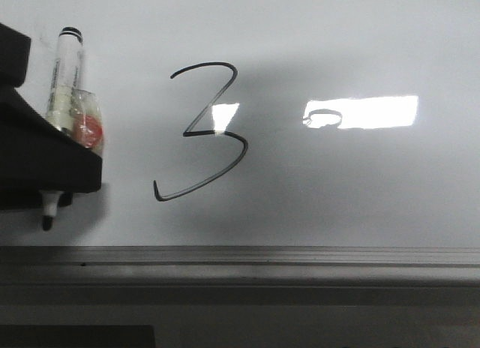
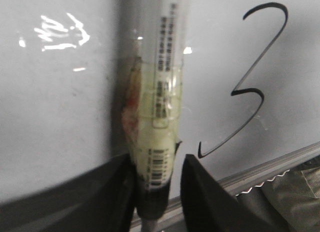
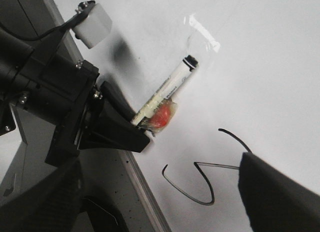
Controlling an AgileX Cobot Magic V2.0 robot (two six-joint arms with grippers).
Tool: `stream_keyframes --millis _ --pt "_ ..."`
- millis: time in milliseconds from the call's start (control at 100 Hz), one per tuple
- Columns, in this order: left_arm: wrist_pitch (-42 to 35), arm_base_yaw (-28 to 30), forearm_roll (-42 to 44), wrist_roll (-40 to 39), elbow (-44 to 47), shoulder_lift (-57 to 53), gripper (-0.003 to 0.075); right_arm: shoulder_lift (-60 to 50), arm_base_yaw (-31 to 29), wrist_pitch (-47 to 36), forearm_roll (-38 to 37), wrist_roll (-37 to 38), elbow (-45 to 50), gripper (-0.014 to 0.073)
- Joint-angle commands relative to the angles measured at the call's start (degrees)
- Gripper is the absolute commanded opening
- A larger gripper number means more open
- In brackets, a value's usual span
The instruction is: Write number 3 on whiteboard
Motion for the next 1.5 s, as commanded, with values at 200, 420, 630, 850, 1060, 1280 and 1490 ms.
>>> stream_keyframes --millis 200,420,630,850,1060,1280,1490 --pt "-2.9 1.1 0.3 0.1 -1.0 -0.4 0.0439 -1.8 -0.4 -3.0 -0.3 0.6 -1.8 0.0528" --pt "2.0 3.8 6.9 0.1 -1.0 -7.2 0.0323 -4.8 -0.4 -0.3 -0.9 0.6 -1.6 0.0069" --pt "5.8 5.0 9.3 0.1 -1.0 -15.8 0.0037 -10.4 -0.4 -3.4 -2.0 0.6 0.9 -0.0063" --pt "6.1 5.0 20.9 0.3 -0.7 -27.8 -0.002 -24.0 -0.4 -15.3 -3.5 0.6 14.6 -0.0063" --pt "5.9 5.0 30.4 1.8 2.3 -40.8 -0.002 -41.6 -0.4 -23.9 -3.5 0.6 33.0 -0.0063" --pt "6.1 5.0 31.8 1.8 5.9 -49.7 -0.002 -57.4 -0.4 -31.7 -3.8 0.5 46.8 -0.0064" --pt "6.1 5.0 31.7 1.8 6.5 -50.6 -0.002 -64.6 -0.4 -30.6 -3.8 0.5 50.1 -0.0065"
